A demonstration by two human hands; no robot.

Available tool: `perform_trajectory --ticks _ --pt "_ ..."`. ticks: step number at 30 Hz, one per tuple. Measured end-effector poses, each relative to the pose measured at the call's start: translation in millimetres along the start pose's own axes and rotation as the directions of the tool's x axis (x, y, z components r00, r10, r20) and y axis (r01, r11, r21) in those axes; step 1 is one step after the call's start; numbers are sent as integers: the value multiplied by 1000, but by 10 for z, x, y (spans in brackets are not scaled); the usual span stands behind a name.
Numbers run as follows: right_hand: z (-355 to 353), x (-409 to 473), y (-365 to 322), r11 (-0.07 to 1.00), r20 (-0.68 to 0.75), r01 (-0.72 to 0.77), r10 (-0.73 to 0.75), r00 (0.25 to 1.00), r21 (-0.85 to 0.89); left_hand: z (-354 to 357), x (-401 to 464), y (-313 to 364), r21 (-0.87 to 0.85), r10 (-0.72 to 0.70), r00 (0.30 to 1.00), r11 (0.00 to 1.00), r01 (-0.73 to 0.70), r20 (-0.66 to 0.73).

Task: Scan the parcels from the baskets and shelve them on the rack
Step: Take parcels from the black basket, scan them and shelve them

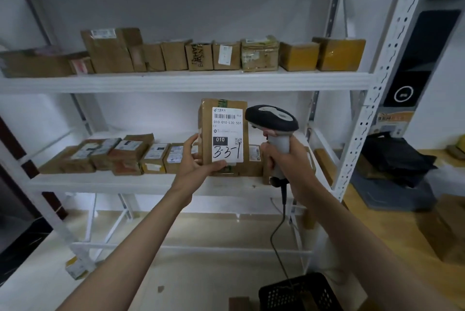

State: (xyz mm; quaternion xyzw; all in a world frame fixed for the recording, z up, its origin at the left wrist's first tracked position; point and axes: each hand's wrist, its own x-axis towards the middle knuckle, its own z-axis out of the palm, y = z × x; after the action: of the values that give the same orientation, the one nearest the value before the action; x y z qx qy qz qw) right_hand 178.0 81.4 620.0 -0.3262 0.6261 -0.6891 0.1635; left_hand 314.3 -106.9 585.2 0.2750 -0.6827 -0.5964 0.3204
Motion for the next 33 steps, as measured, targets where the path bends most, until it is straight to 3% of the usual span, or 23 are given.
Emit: perform_trajectory --ticks 6,13,20,27,33 --pt "35 68 -186 999 117 -41 42 992 -13 138 107 123 74 131 984 990 -123 -117" --pt "46 105 -312 998 213 -60 55 975 18 284 171 184 136 165 967 981 -140 -196" --pt "-63 213 -393 995 181 -48 32 983 86 308 242 251 202 190 955 969 -144 -228" --pt "-230 372 -517 999 228 -12 5 974 30 392 367 502 240 232 946 955 -177 -226" --pt "-410 657 -870 988 112 105 -117 987 110 485 500 1119 256 390 899 906 -337 -198"
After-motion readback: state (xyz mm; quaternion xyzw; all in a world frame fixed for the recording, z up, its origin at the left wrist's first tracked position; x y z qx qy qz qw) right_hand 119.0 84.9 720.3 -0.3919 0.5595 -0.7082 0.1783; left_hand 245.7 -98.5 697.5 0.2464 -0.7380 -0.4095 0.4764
